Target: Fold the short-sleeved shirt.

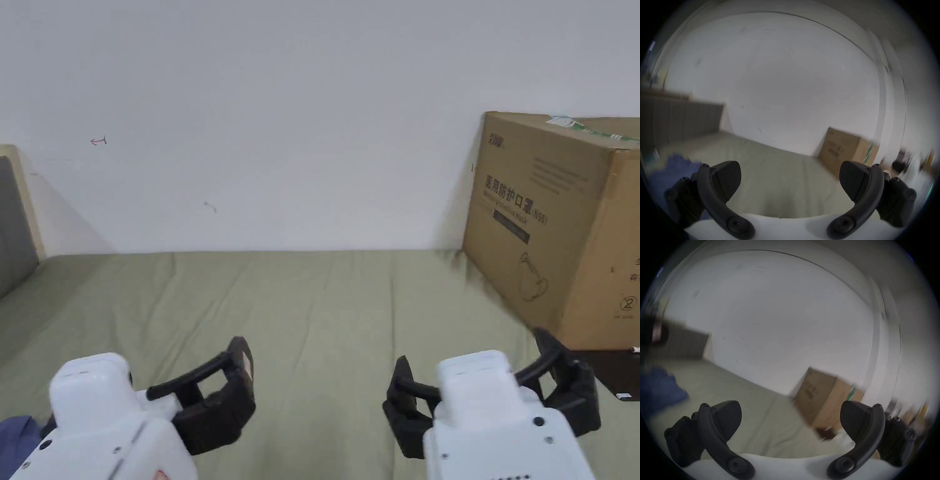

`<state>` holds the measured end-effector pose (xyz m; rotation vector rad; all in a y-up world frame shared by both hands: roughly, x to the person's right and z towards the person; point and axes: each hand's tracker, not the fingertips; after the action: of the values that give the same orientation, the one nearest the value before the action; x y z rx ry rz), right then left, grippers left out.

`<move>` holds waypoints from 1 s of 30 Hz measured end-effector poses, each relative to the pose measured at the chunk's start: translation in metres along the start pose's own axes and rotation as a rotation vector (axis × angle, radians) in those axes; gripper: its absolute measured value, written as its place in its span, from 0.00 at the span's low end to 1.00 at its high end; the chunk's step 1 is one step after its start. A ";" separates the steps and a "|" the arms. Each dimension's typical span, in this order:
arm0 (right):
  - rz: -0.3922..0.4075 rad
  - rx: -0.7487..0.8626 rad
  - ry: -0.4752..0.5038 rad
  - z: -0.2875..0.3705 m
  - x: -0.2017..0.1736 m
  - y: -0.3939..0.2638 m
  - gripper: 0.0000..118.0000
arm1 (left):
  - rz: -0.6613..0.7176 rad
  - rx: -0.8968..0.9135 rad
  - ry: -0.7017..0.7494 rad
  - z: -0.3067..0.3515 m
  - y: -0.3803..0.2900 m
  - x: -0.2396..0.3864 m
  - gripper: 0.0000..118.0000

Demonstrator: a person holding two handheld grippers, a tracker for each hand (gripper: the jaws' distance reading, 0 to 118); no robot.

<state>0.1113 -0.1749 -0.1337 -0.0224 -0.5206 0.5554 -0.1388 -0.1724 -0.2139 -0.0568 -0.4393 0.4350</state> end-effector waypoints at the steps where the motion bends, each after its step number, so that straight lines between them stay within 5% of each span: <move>1: 0.123 0.035 -0.014 0.003 -0.009 0.001 1.00 | 0.121 -0.004 -0.017 0.000 -0.002 -0.007 1.00; 4: 0.506 0.067 0.039 0.006 -0.041 -0.001 1.00 | 0.424 0.037 -0.057 0.001 -0.019 -0.031 1.00; 5: 0.617 0.068 0.133 0.008 -0.053 -0.006 1.00 | 0.468 0.029 -0.039 0.000 -0.024 -0.037 1.00; 8: 0.751 0.027 0.292 0.010 -0.079 -0.024 1.00 | 0.534 -0.006 0.025 -0.002 -0.034 -0.046 1.00; 10: 0.671 -0.006 0.300 0.009 -0.083 -0.029 1.00 | 0.594 -0.005 0.021 -0.001 -0.038 -0.052 1.00; 13: 0.426 -0.075 0.336 0.000 -0.068 -0.014 1.00 | 0.595 -0.021 0.054 -0.005 -0.034 -0.053 1.00; 16: 0.038 -0.109 0.307 -0.009 -0.028 0.005 1.00 | 0.244 -0.048 0.137 -0.011 -0.010 -0.034 1.00; 17: -0.174 -0.137 0.310 -0.014 -0.011 0.008 1.00 | 0.087 -0.040 0.140 -0.011 -0.002 -0.021 1.00; 19: -0.477 -0.231 0.303 -0.017 0.009 0.001 1.00 | -0.152 -0.063 0.116 -0.011 0.007 -0.001 1.00; 21: -0.680 -0.292 0.301 -0.019 0.022 -0.021 1.00 | -0.380 -0.139 0.101 -0.011 0.009 0.019 1.00; 25: -0.788 -0.245 0.228 -0.009 0.038 -0.042 1.00 | -0.494 -0.024 0.154 0.002 -0.001 0.032 1.00; 30: -0.497 -0.148 0.122 0.005 0.032 -0.020 1.00 | -0.393 -0.087 0.120 -0.001 0.007 0.027 1.00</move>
<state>0.1423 -0.1763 -0.1115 -0.0648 -0.4268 0.0290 -0.1195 -0.1550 -0.2048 -0.0781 -0.3401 0.0255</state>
